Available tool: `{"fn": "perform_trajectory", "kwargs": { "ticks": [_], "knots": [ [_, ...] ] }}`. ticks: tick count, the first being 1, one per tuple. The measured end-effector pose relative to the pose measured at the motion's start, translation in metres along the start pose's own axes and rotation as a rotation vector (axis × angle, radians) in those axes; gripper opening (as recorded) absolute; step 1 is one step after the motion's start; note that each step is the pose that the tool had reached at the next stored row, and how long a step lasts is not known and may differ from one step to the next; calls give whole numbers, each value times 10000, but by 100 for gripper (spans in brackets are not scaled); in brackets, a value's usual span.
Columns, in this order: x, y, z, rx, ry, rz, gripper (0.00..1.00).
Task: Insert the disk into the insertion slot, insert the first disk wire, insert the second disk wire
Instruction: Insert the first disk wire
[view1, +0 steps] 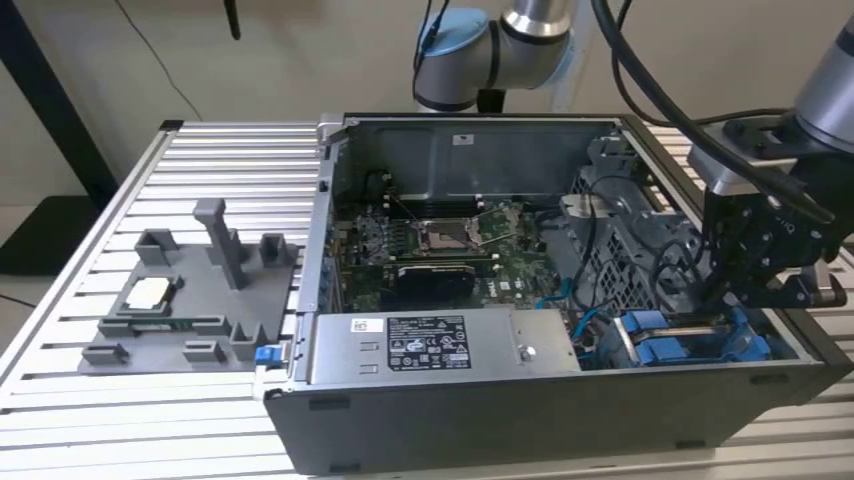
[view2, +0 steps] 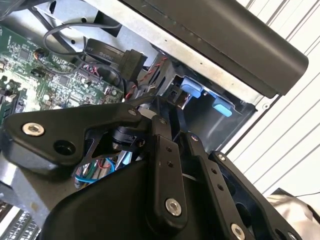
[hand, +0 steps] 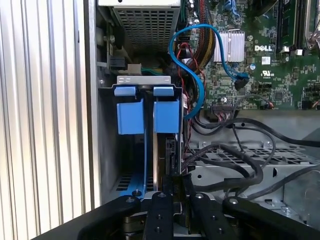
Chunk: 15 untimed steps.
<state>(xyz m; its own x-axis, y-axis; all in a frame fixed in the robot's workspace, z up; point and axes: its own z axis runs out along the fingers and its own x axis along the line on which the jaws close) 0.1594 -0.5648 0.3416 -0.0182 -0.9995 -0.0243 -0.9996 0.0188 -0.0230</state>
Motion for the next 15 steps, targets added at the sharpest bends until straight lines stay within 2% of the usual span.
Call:
{"fn": "perform_trajectory", "kwargs": {
  "ticks": [10, 15],
  "knots": [
    [0, -34, 37, -1, 3, 3, 19],
    [2, -33, 90, -1, 19, 3, 19]
  ]
}}
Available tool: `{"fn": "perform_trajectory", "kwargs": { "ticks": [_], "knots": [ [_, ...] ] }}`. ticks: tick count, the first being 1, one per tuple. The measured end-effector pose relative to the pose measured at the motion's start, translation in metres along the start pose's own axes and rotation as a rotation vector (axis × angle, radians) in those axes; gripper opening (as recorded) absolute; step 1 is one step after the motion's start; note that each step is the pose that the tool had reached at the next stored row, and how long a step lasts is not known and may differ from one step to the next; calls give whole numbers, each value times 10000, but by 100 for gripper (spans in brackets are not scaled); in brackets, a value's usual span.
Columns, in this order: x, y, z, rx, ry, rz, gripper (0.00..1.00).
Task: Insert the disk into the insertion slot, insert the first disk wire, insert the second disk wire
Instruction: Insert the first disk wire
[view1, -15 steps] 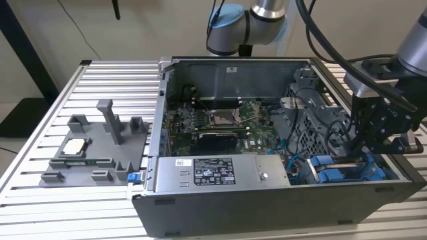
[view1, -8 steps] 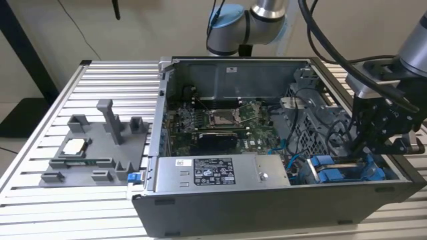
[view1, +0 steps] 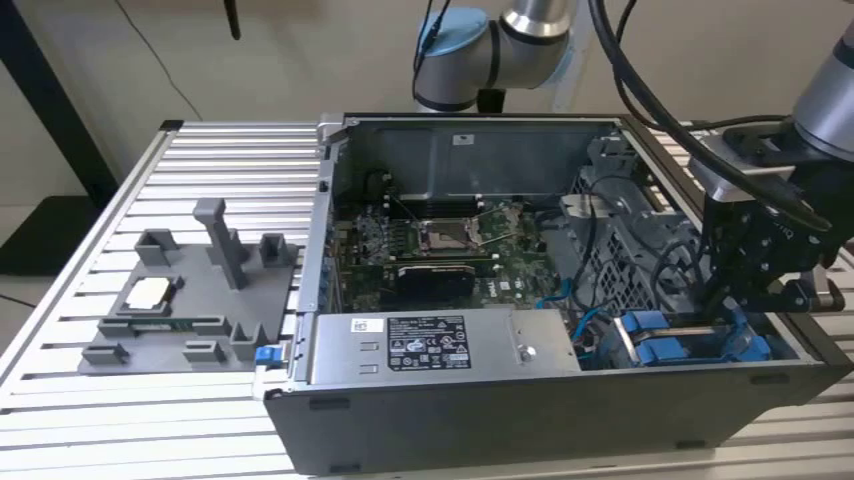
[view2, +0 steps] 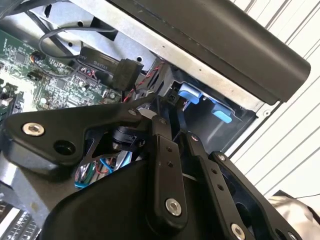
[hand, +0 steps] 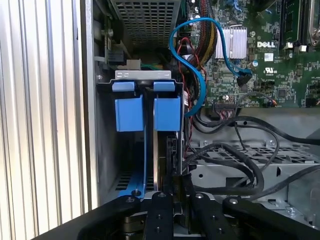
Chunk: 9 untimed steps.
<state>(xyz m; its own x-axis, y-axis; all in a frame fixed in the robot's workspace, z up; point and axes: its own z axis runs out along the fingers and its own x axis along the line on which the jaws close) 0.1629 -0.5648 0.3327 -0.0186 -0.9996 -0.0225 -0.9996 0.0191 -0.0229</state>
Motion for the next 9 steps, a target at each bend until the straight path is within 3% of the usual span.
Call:
{"fn": "perform_trajectory", "kwargs": {
  "ticks": [9],
  "knots": [
    [0, 0, 25, -1, -23, 0, 19]
  ]
}}
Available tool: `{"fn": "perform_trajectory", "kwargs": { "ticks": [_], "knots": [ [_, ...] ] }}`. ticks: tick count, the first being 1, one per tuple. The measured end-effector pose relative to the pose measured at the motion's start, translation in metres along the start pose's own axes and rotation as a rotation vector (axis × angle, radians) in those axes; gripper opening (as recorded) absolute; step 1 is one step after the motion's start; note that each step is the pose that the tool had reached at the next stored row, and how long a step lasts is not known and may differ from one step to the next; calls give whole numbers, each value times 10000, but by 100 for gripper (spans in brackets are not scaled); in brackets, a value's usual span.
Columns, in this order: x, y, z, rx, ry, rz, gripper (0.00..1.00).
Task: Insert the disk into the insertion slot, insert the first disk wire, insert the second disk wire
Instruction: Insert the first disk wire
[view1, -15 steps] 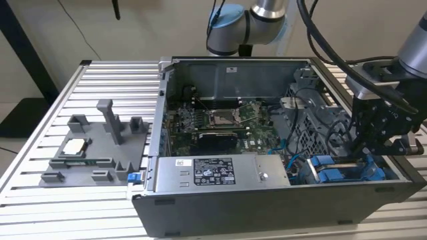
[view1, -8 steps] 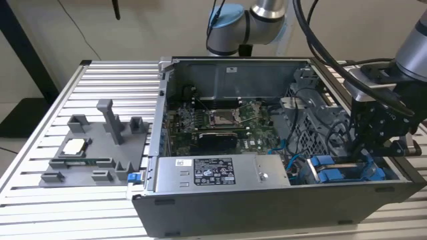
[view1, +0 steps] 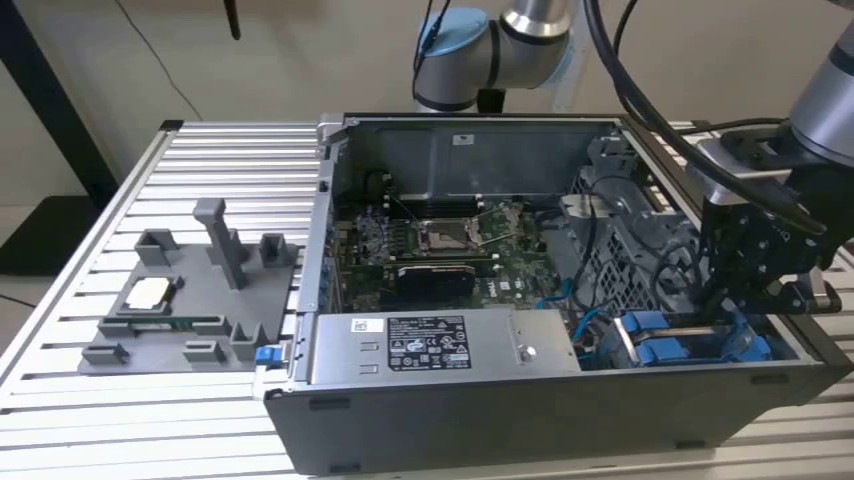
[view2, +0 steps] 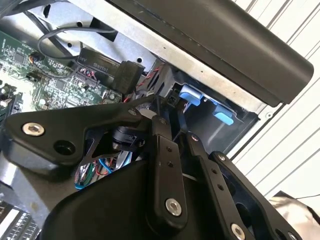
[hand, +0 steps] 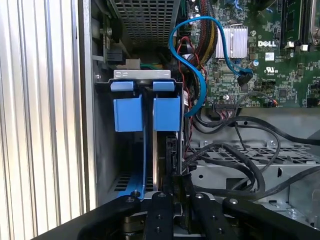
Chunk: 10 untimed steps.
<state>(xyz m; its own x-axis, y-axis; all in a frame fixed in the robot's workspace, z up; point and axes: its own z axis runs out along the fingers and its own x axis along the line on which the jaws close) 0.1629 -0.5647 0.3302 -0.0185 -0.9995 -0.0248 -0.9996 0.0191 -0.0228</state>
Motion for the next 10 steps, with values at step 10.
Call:
{"fn": "perform_trajectory", "kwargs": {
  "ticks": [10],
  "knots": [
    [-5, -4, -219, -5, 7, 22, 26]
  ]
}}
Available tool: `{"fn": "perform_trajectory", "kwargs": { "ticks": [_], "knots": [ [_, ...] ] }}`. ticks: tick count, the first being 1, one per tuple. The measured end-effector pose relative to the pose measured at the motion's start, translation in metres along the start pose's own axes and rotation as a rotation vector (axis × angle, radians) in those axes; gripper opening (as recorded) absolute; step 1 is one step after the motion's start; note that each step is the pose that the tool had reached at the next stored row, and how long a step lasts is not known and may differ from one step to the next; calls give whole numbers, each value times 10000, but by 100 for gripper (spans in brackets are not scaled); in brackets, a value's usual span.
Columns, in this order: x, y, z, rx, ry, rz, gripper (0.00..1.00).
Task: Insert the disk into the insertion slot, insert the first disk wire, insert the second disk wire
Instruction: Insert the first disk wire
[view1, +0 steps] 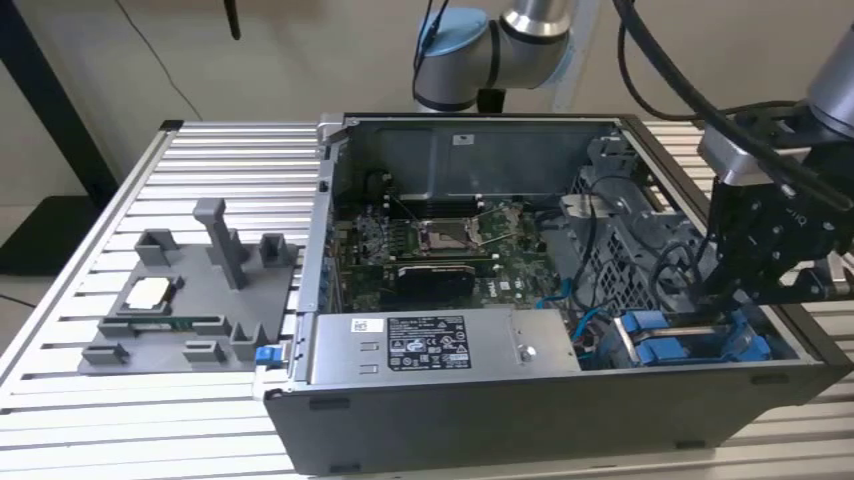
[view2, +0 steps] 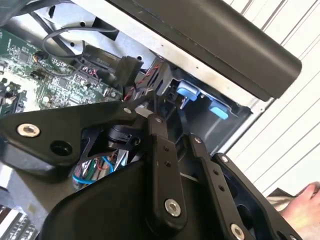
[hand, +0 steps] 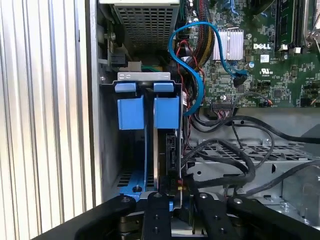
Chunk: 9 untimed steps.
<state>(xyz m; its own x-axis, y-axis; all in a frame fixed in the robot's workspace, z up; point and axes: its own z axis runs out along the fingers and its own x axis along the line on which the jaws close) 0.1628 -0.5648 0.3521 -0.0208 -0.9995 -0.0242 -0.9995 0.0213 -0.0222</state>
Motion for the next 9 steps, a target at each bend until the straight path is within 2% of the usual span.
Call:
{"fn": "perform_trajectory", "kwargs": {
  "ticks": [7, 9],
  "knots": [
    [-7, -7, -302, -1, 1, 0, 26],
    [-9, -8, -338, 0, 0, -1, 26]
  ]
}}
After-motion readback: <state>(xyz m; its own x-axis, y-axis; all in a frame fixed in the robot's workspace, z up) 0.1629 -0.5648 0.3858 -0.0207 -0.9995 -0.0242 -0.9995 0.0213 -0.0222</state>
